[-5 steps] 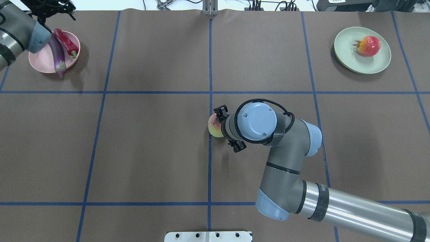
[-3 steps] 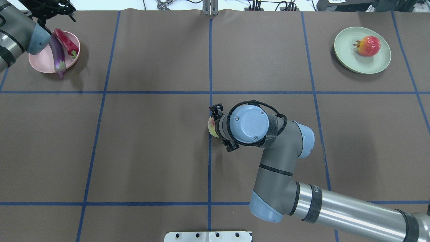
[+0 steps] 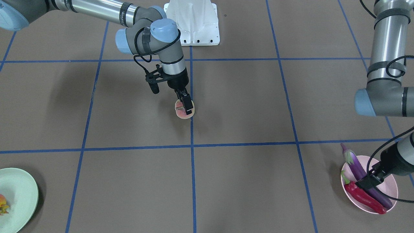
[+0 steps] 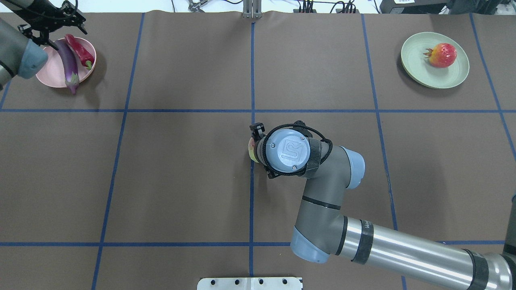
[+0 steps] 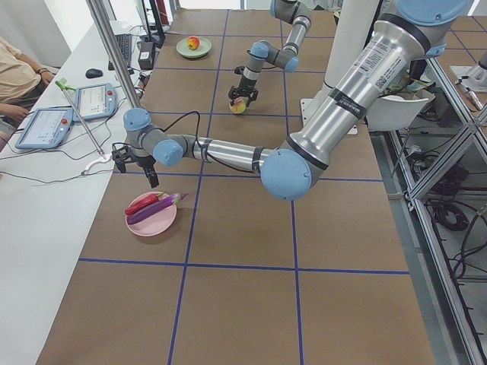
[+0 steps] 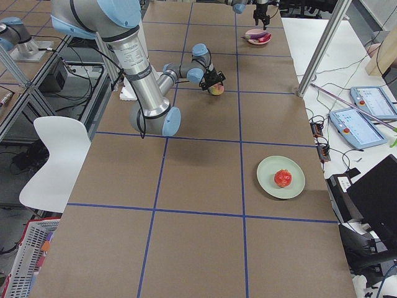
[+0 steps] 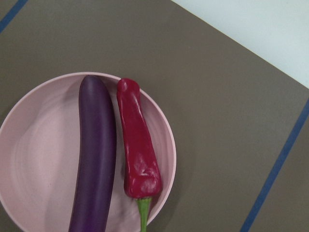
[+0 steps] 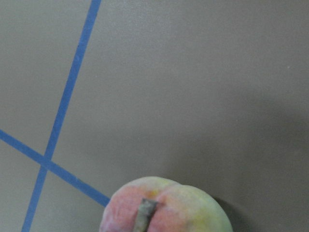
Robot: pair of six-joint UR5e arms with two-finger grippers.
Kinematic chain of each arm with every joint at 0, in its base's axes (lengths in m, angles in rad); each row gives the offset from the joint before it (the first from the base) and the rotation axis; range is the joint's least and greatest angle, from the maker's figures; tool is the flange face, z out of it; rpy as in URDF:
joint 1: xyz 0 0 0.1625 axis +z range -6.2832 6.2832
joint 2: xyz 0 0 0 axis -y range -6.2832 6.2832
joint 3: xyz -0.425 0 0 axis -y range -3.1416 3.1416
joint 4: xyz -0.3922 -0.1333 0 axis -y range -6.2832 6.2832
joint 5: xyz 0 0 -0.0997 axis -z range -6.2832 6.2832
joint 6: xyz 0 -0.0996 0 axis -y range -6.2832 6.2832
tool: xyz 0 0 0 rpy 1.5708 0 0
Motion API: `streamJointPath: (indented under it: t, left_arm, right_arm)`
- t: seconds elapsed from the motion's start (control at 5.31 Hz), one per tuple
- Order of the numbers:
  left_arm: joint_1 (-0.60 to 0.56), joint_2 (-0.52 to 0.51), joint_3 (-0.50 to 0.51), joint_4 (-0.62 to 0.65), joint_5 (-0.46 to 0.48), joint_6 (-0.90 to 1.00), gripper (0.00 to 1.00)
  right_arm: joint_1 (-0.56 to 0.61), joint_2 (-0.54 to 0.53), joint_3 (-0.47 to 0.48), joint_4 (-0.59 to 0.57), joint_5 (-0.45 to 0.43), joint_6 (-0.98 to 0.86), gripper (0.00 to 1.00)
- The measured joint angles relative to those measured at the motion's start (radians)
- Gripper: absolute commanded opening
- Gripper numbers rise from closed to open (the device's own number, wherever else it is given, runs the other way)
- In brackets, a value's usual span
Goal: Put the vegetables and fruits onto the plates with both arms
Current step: 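Lower the right gripper onto the peach and grasp it, then carry the peach to the green plate with the right gripper and release it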
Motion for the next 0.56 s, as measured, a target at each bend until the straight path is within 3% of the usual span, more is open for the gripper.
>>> streamJointPath:
  t: [0.19,0.38,0.56]
  left_arm:
    - [-0.003,0.089,-0.163,0.033,-0.051,0.0,1.0]
    - [-0.003,0.157,-0.313,0.092,-0.063,0.002,1.0]
    - [-0.004,0.199,-0.437,0.167,-0.064,0.003,1.0]
  right_arm:
    - [0.0,0.001,-0.005,0.001,-0.009,-0.001,0.28]
    - [0.0,0.003,-0.006,0.002,-0.02,0.001,0.0]
    - [0.0,0.002,-0.006,0.011,-0.024,-0.009,0.0]
